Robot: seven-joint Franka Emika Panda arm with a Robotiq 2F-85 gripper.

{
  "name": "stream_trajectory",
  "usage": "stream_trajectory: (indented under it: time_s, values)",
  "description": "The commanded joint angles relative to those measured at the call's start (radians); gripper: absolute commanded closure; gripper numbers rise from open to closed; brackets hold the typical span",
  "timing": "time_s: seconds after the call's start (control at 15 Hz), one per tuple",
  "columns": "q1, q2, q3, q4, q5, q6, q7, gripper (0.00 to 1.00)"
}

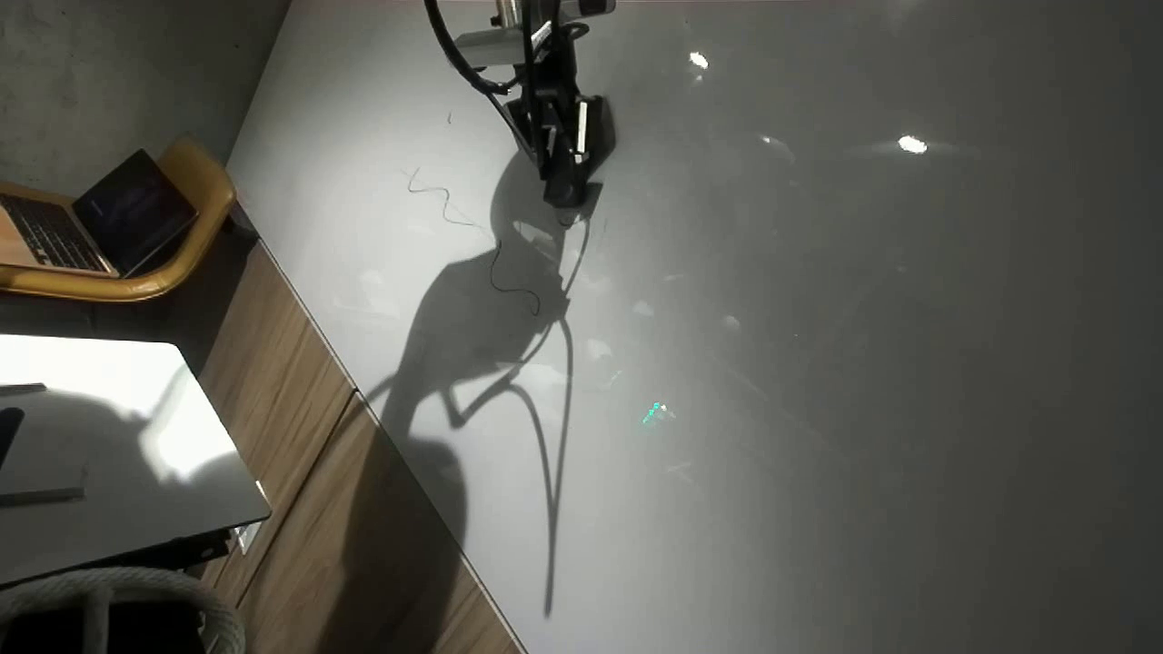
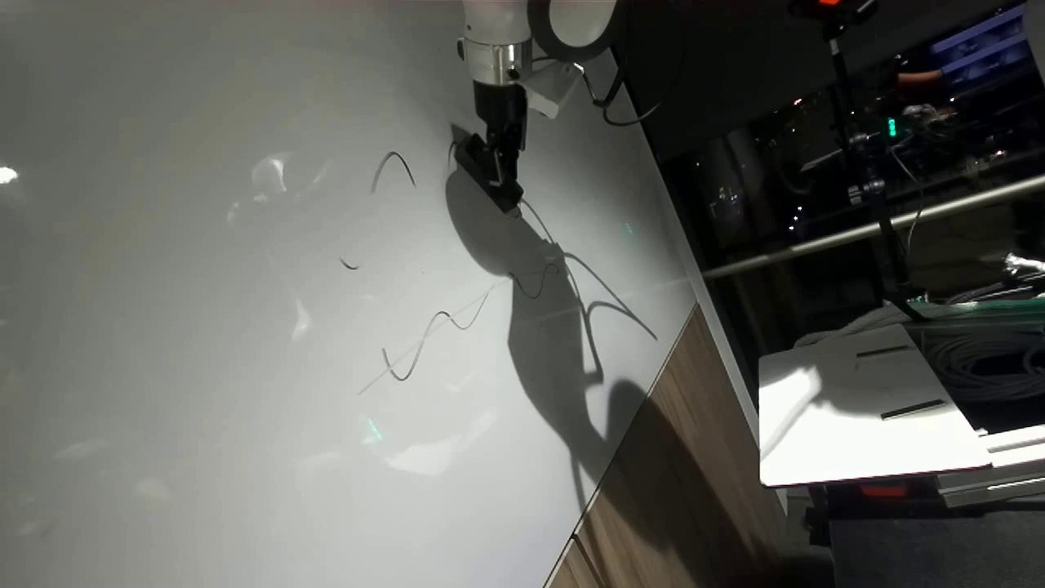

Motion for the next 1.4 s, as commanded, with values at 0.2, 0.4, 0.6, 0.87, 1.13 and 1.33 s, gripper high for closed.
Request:
stream_trajectory:
  time_s: [0.2,0.4,0.6,0.87,1.13,1.33]
  values:
    - [0.095,0.144,0.086,0.202,-0.013,-0.094,0.028,0.7]
    - [0.142,0.183,0.115,0.27,-0.03,-0.162,0.037,0.7]
    - [0.192,0.226,0.137,0.331,-0.051,-0.217,0.047,0.7]
    - [0.256,0.277,0.148,0.413,-0.073,-0.282,0.04,0.7]
    - [0.3,0.302,0.141,0.474,-0.089,-0.34,0.02,0.7]
    - [0.297,0.289,0.123,0.476,-0.088,-0.359,0.0,0.7]
